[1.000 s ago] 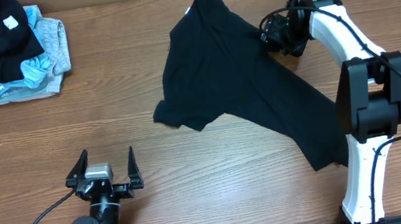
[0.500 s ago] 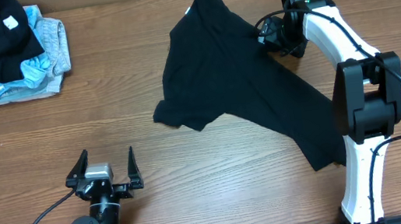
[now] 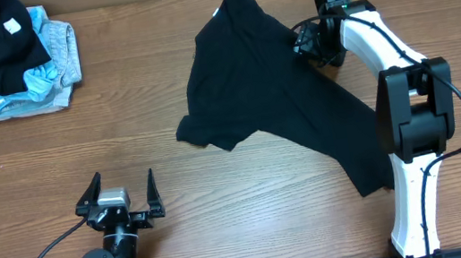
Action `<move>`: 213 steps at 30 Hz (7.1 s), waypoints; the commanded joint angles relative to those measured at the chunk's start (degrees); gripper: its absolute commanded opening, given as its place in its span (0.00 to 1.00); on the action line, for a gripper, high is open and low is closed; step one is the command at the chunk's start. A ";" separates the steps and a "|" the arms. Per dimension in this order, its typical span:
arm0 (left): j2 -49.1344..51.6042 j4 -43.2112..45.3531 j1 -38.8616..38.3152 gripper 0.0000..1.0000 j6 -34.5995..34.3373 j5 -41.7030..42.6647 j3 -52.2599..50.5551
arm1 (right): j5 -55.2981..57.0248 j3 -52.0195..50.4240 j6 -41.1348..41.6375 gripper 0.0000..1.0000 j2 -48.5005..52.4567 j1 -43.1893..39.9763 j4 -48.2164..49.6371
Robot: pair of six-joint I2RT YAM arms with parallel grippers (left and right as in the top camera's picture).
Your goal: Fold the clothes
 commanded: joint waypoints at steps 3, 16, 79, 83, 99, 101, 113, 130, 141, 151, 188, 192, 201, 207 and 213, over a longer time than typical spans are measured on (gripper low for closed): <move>-0.59 -0.13 0.35 1.00 0.26 -0.59 -0.22 | 1.11 0.24 0.59 0.29 1.64 0.00 0.87; -0.59 -0.13 0.35 1.00 0.26 -0.59 -0.22 | 12.79 14.08 -3.10 0.04 1.60 -1.09 -8.90; -0.59 -0.11 0.35 1.00 0.26 -0.59 -0.22 | 1.62 41.05 -3.80 1.00 -24.22 3.21 -50.77; -0.59 -0.11 0.35 1.00 0.26 -0.59 -0.22 | 9.44 33.14 2.05 1.00 -26.58 8.35 -50.75; -0.59 13.94 0.26 1.00 -10.14 16.00 0.28 | 22.18 14.36 17.92 1.00 -28.06 12.09 -47.98; -0.59 14.75 0.26 1.00 -10.23 15.96 1.68 | 23.02 14.36 17.92 1.00 -28.06 9.03 -46.80; 24.39 3.21 0.31 1.00 -1.33 26.60 29.57 | 24.39 14.36 17.94 1.00 -28.06 -7.56 -42.42; 78.47 -54.77 -6.97 1.00 6.86 18.12 92.39 | 20.52 14.36 17.94 1.00 -28.06 -9.18 -41.16; 88.91 -53.86 -15.67 1.00 -6.23 -2.10 92.52 | 20.52 14.36 17.94 1.00 -28.06 -9.18 -41.16; 104.10 -51.23 -23.76 1.00 -8.57 -14.51 92.52 | 20.52 14.36 17.94 1.00 -28.06 -9.18 -41.16; 126.25 -46.90 -21.84 0.04 -5.97 -6.95 92.54 | 20.52 14.36 17.97 1.00 -28.06 -9.18 -41.16; 126.14 -47.21 -21.84 0.04 -6.34 -7.32 93.31 | 20.52 14.36 17.97 1.00 -28.06 -9.18 -41.18; 122.20 -57.31 -18.08 0.04 -16.00 -14.47 106.77 | 20.52 14.36 17.97 1.00 -28.06 -9.18 -41.16; 113.46 -62.01 -12.79 0.04 -17.57 -14.47 111.91 | 20.52 14.36 17.94 1.00 -28.06 -9.18 -41.16; 108.50 -67.71 -8.17 0.04 -19.10 -14.40 111.91 | 20.09 14.36 18.51 1.00 -28.06 -9.18 -40.83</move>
